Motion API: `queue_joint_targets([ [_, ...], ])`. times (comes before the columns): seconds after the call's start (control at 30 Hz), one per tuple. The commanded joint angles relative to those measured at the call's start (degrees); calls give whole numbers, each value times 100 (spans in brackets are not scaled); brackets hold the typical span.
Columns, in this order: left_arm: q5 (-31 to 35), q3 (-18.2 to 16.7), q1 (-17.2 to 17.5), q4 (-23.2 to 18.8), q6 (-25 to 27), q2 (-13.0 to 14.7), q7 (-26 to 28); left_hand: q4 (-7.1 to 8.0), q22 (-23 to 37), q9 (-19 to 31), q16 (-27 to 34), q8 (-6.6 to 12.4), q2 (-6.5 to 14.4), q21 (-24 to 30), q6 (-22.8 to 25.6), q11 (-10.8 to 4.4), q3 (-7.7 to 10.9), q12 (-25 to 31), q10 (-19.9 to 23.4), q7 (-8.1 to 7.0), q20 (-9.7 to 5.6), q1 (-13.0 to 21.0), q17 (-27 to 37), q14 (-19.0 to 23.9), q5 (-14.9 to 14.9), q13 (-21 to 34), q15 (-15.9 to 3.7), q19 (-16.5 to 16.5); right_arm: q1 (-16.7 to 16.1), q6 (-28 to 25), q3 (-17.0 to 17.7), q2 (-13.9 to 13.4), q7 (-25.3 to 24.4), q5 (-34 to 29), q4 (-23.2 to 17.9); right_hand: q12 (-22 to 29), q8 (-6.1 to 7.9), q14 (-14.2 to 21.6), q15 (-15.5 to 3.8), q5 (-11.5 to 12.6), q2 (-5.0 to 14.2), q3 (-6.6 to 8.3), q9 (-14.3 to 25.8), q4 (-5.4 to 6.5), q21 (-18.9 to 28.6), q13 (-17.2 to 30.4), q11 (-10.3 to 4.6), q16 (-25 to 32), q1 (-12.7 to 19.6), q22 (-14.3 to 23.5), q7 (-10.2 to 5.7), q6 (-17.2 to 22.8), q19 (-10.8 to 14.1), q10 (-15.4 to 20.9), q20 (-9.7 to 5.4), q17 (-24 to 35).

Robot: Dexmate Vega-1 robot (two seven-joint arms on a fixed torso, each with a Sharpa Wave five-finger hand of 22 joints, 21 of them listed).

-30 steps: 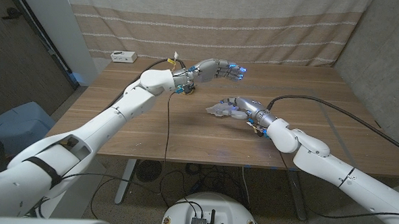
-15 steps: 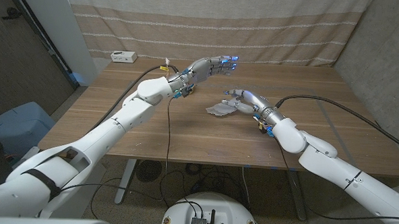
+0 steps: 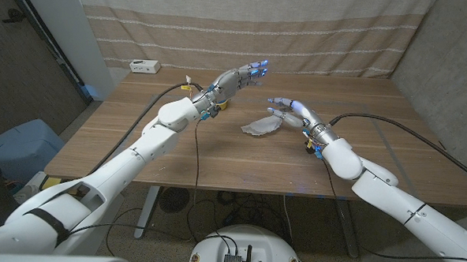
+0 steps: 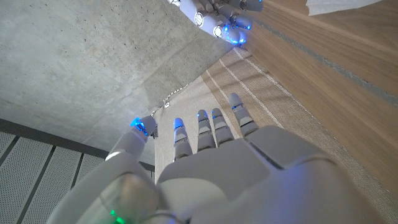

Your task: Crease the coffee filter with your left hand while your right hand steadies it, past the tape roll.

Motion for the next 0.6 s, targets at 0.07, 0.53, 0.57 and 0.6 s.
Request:
queue_joint_targets([
  [0.07,-261,-237,359,215,-403,-133,312,-14,-11,-20,-6,1,7,-31,-114,-60,-26,-1,-120,33,-129,16,-13,-146,-13,-71,-41,-20,-167,460,276,288,-148,780,153,35,33,-66,20,31,75,38,14,-12,-6,15,71,-44,-15,16,79,17,-19,9,-25,18],
  [0.53,-708,-457,461,606,-561,-133,65,104,-33,-64,38,-21,9,-119,-473,-129,-129,32,-296,334,-289,-161,-32,-367,-59,-322,-120,-49,-303,995,478,843,-356,1619,455,118,80,-20,131,-38,104,42,11,-28,37,12,303,-17,-97,14,268,118,49,226,-88,4],
  [0.57,-747,-475,462,671,-604,-155,32,112,-34,-65,40,-19,19,-123,-503,-121,-130,29,-317,359,-332,-167,-35,-373,-59,-343,-124,-42,-318,1016,495,873,-377,1662,458,119,86,-16,136,-43,108,44,11,-28,40,12,312,-15,-103,14,288,138,58,236,-106,4],
  [0.6,-785,-496,471,724,-641,-179,15,118,-36,-67,35,-11,27,-131,-524,-133,-130,29,-335,390,-410,-171,-39,-399,-59,-368,-122,-38,-335,1054,514,918,-407,1715,474,122,87,-12,142,-46,108,45,11,-33,44,11,346,-15,-104,13,298,143,66,246,-112,1],
])
